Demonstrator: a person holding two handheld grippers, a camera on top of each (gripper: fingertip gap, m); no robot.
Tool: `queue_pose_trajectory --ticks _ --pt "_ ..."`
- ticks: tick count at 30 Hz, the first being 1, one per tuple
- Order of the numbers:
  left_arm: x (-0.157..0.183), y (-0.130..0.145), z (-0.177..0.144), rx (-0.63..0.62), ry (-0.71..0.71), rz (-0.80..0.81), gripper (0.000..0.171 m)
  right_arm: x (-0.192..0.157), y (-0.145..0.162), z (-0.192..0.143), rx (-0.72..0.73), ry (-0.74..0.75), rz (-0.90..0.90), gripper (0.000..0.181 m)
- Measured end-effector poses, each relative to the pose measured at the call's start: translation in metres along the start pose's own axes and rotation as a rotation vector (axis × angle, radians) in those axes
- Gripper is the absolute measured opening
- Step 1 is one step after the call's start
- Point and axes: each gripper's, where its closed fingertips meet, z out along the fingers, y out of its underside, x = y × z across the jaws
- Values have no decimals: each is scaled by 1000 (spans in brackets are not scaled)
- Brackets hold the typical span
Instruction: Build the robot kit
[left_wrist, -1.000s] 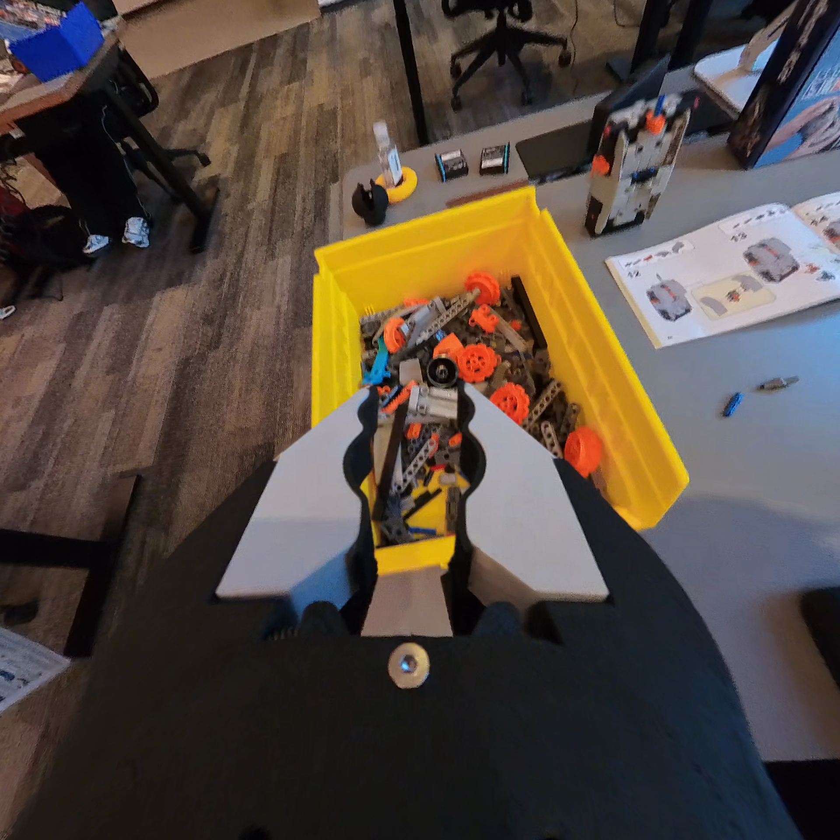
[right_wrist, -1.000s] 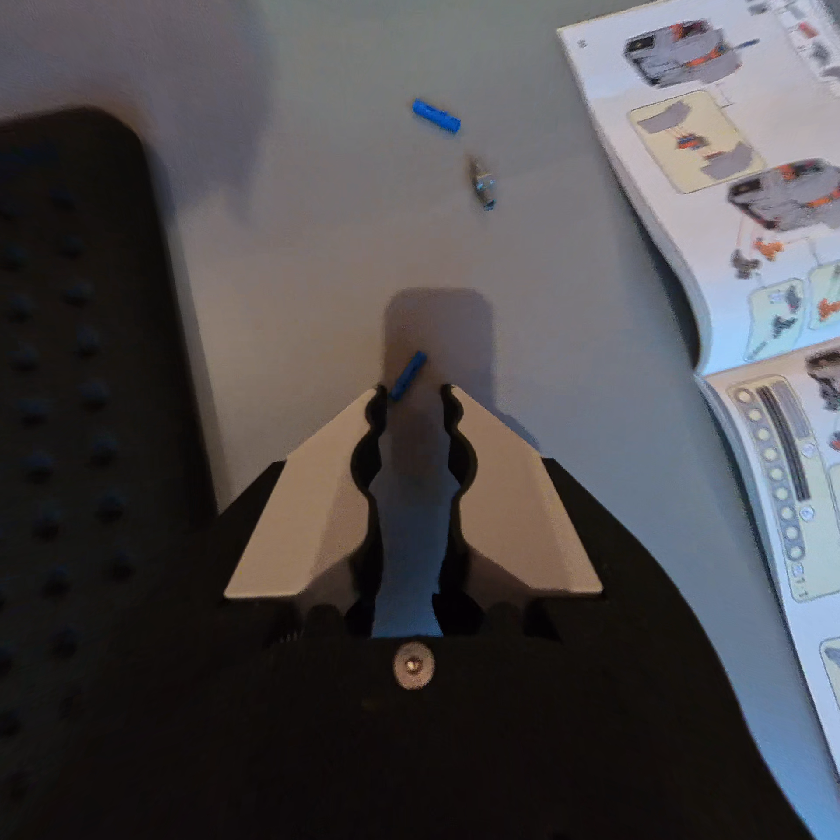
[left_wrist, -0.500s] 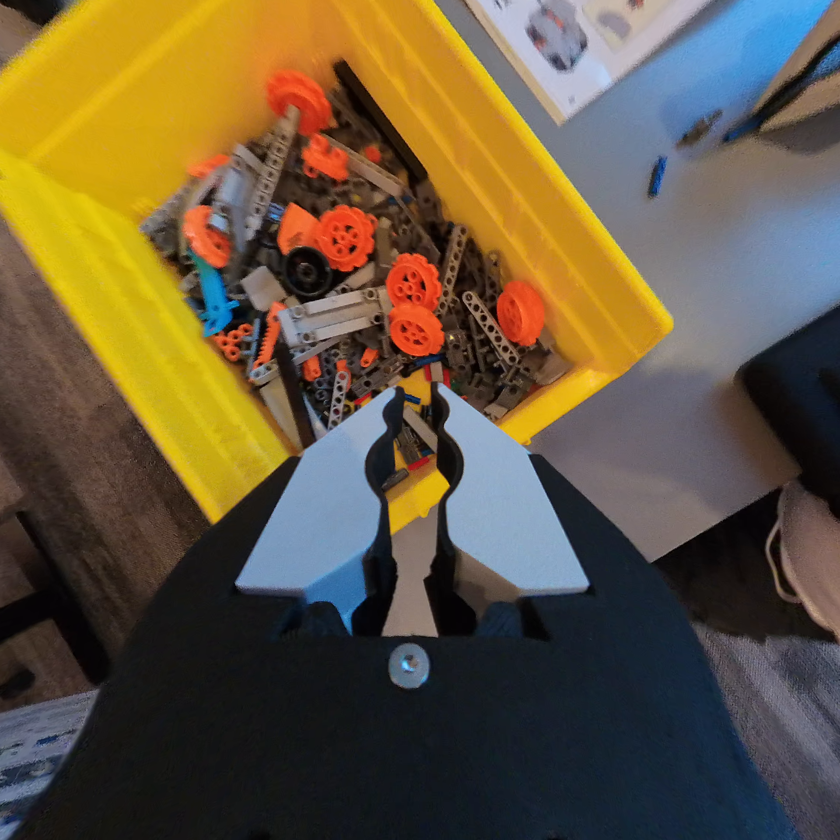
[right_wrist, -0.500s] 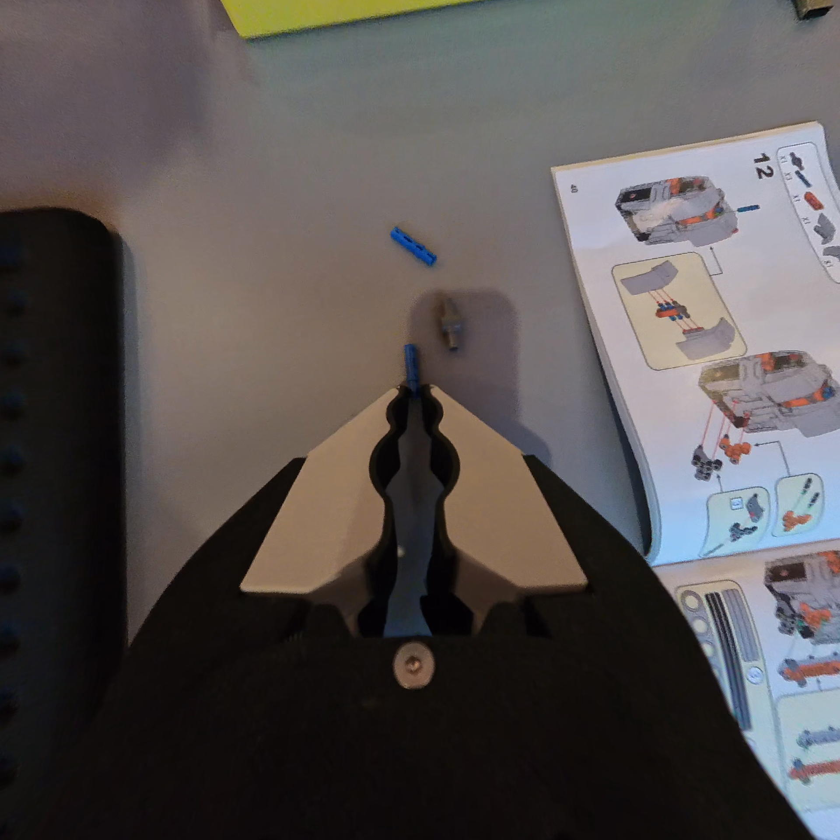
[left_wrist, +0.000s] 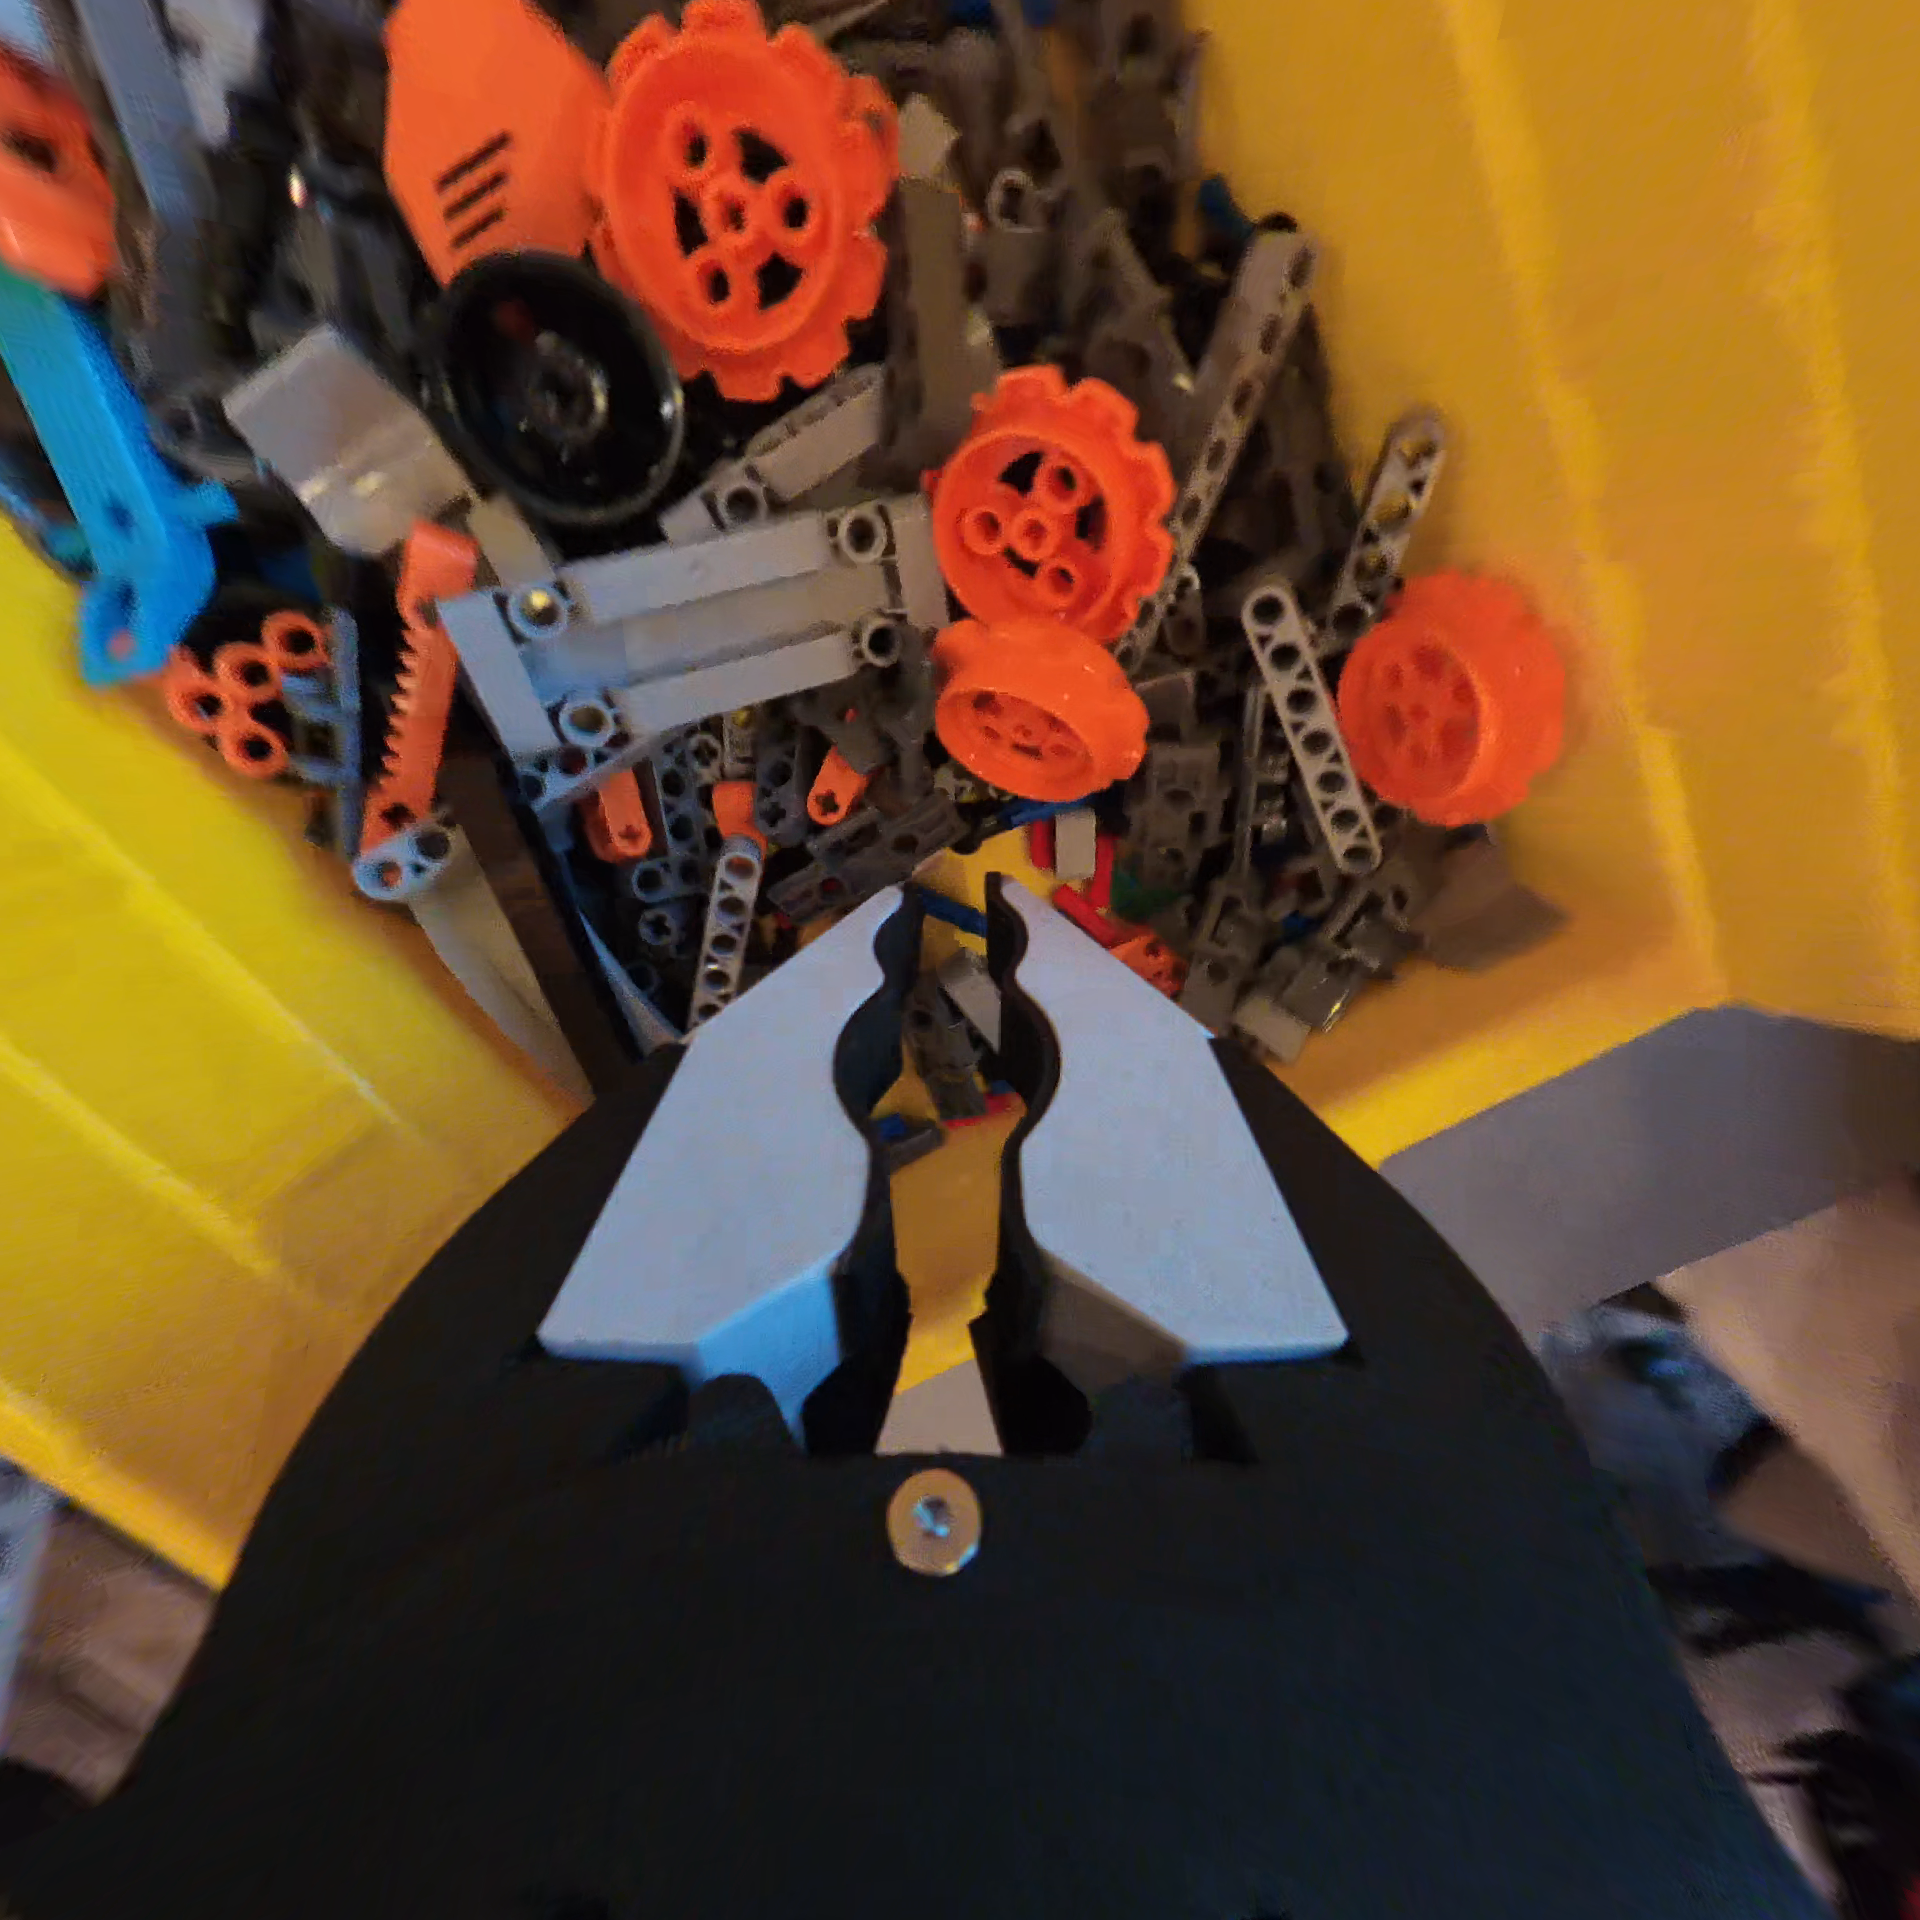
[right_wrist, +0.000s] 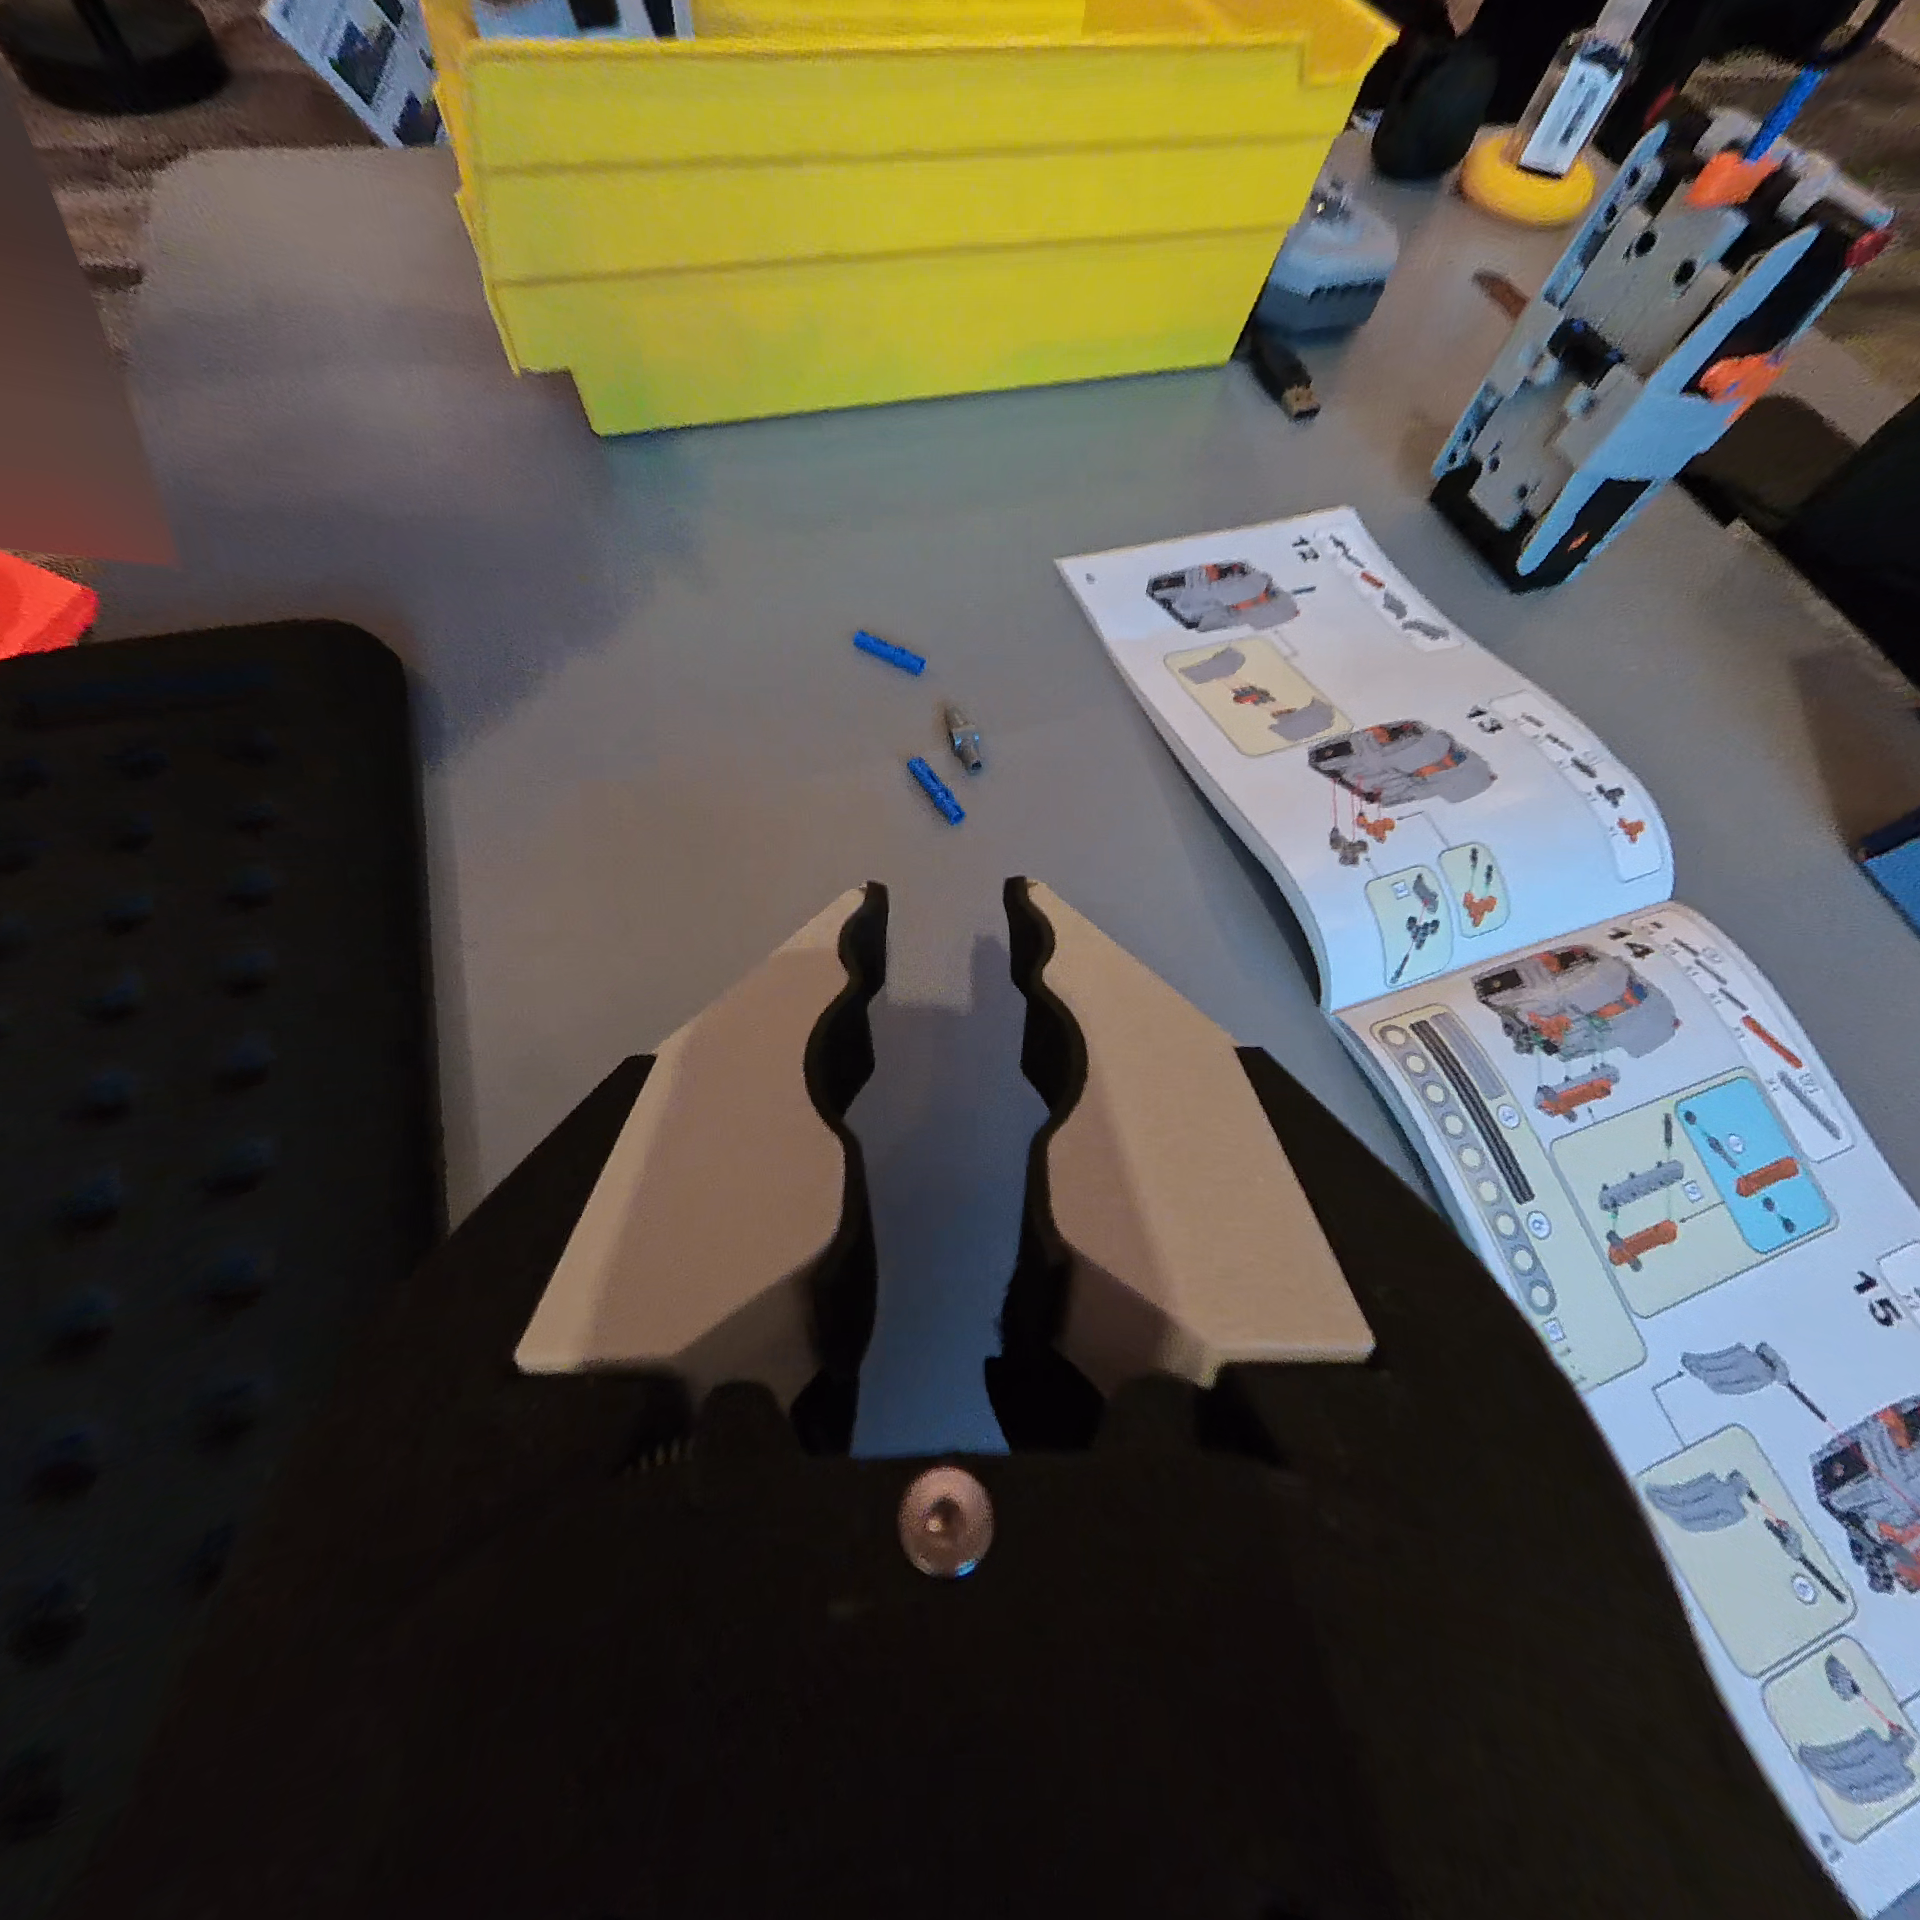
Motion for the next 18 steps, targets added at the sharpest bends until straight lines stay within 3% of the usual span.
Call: queue_pose_trajectory --ticks 11,18 --pt "-4 11 7 -75 41 -223 13 -16 -3 -7 33 -80 -43 22" --pt "-8 13 13 -95 -14 -241 12 -29 2 -14 32 -122 -74 22"
